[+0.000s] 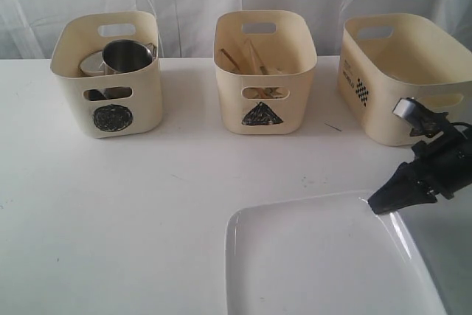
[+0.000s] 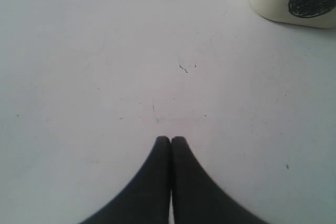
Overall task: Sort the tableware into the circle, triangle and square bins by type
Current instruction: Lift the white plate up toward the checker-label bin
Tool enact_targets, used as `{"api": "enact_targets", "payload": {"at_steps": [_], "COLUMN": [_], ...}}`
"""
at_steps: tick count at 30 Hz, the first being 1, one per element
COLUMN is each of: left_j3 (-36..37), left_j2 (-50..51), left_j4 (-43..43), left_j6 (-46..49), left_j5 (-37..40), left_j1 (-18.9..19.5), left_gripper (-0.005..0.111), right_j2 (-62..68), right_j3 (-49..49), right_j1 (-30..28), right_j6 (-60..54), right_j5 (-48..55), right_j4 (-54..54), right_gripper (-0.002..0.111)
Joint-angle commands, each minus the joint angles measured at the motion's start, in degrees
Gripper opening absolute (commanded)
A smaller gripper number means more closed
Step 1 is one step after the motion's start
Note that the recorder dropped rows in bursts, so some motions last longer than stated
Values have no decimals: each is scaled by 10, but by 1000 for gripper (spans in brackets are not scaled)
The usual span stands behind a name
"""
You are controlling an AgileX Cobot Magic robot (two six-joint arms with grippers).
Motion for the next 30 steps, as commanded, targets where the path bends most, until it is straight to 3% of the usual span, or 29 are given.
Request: {"api": "enact_targets", "payload": {"at_steps": [1,22,30], "left_j3": [2,2,2], "left_j2": [-3,-3,-3], "left_j4": [-3,-3,-3], "left_j6": [-1,-1,-1], "left_j5": [1,1,1], "left_j1": [-4,-4,-4], "left_gripper": [0,0,0], "right_j2": [-27,-150,-211], "right_j3": [-4,-5,-64], "right_j1": [-1,-1,-2], "right_j6": [11,123,220], "right_j5": [5,5,5], "right_j4": [13,101,106], "right_gripper": [0,0,0]}}
